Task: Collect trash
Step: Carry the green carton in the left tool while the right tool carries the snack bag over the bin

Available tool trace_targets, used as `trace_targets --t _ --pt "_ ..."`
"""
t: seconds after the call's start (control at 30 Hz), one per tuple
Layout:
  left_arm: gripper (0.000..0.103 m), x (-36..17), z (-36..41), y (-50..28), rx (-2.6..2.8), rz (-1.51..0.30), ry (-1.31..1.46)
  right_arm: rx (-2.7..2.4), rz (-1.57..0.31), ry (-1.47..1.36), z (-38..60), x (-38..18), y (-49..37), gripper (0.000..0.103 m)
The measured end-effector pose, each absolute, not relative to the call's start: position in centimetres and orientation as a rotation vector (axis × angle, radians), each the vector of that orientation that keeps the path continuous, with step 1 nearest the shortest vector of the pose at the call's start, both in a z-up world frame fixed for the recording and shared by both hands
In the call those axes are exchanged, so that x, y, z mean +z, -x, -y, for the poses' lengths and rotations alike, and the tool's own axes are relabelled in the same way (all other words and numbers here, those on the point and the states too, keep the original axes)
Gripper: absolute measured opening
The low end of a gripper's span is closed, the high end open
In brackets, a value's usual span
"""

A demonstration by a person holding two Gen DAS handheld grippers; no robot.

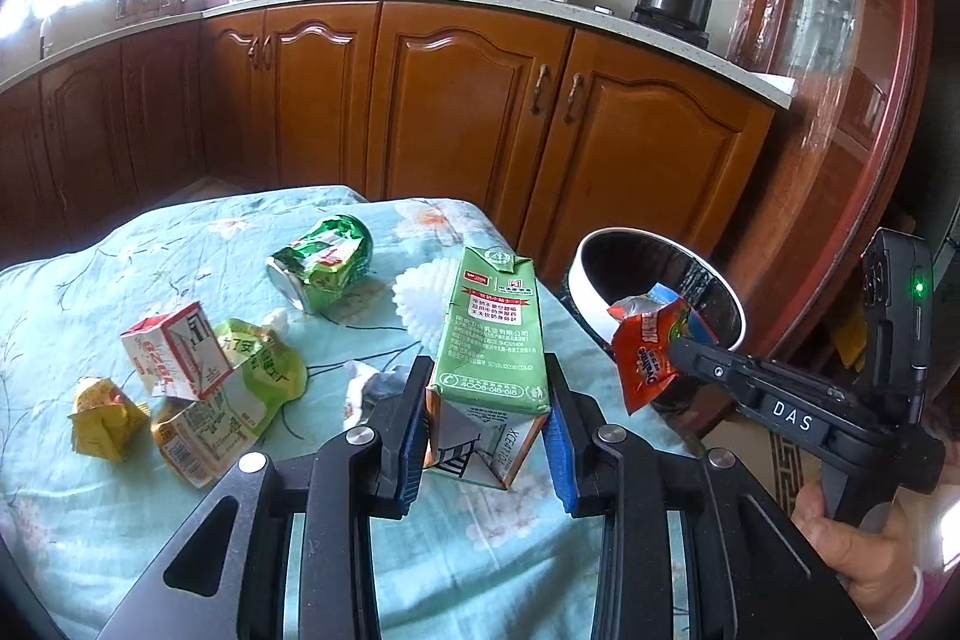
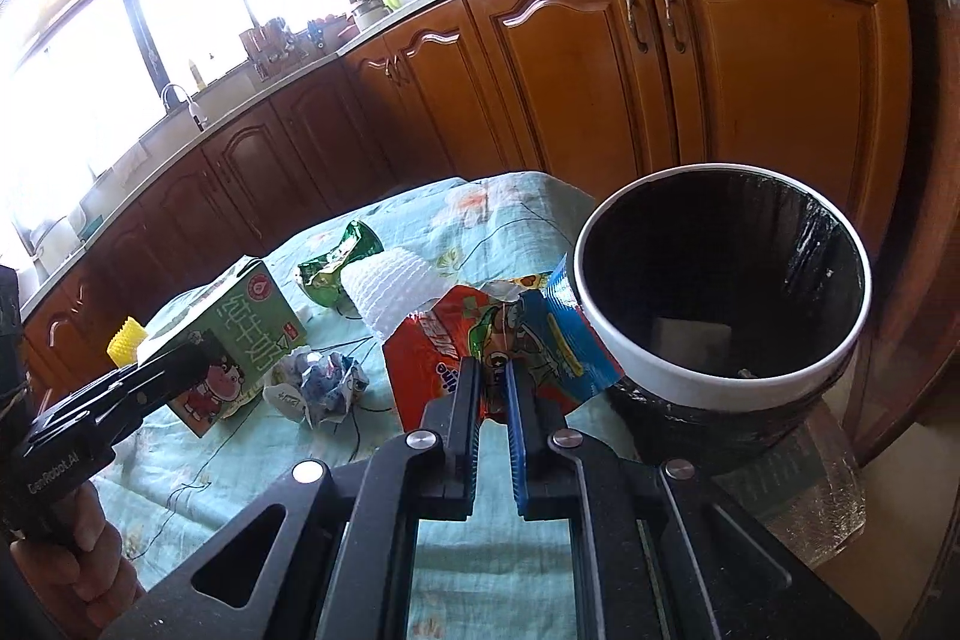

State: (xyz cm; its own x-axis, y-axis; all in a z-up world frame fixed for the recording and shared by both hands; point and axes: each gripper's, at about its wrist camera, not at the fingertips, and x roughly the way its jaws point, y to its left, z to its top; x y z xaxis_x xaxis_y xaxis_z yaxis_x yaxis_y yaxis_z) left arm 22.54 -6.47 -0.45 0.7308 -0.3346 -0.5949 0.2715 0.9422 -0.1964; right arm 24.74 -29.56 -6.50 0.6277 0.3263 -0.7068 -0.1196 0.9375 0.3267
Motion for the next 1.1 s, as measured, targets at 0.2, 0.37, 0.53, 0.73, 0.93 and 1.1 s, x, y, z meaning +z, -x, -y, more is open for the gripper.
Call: trace_targets --t 0.2,0.37,0.53,0.73,0.93,1.1 --pt "0.032 -0.8 9.6 -23.7 -0.397 -0.687 0.069 0.211 -0.854 -0.269 32.0 -6.4 -24.3 0.008" --pt "0.032 -1.2 11.8 -25.4 -0.432 -0.707 0.047 0.171 -0.848 -0.281 34.3 -6.2 -24.3 0.008" --pt "0.032 -1.6 13.9 -26.8 -0.45 -0.717 0.023 0.141 -0.843 -0.289 36.0 -6.1 -24.3 0.008" --pt "0.032 -2.0 15.9 -28.1 -0.463 -0.723 0.005 0.119 -0.842 -0.297 37.6 -6.1 -24.7 0.008" --pt "0.032 -2.3 17.3 -29.1 -0.47 -0.725 -0.01 0.104 -0.836 -0.3 38.7 -6.1 -25.2 0.008" --pt "0.032 -2.5 18.3 -30.1 -0.473 -0.726 -0.012 0.093 -0.839 -0.295 39.5 -6.1 -25.7 0.008"
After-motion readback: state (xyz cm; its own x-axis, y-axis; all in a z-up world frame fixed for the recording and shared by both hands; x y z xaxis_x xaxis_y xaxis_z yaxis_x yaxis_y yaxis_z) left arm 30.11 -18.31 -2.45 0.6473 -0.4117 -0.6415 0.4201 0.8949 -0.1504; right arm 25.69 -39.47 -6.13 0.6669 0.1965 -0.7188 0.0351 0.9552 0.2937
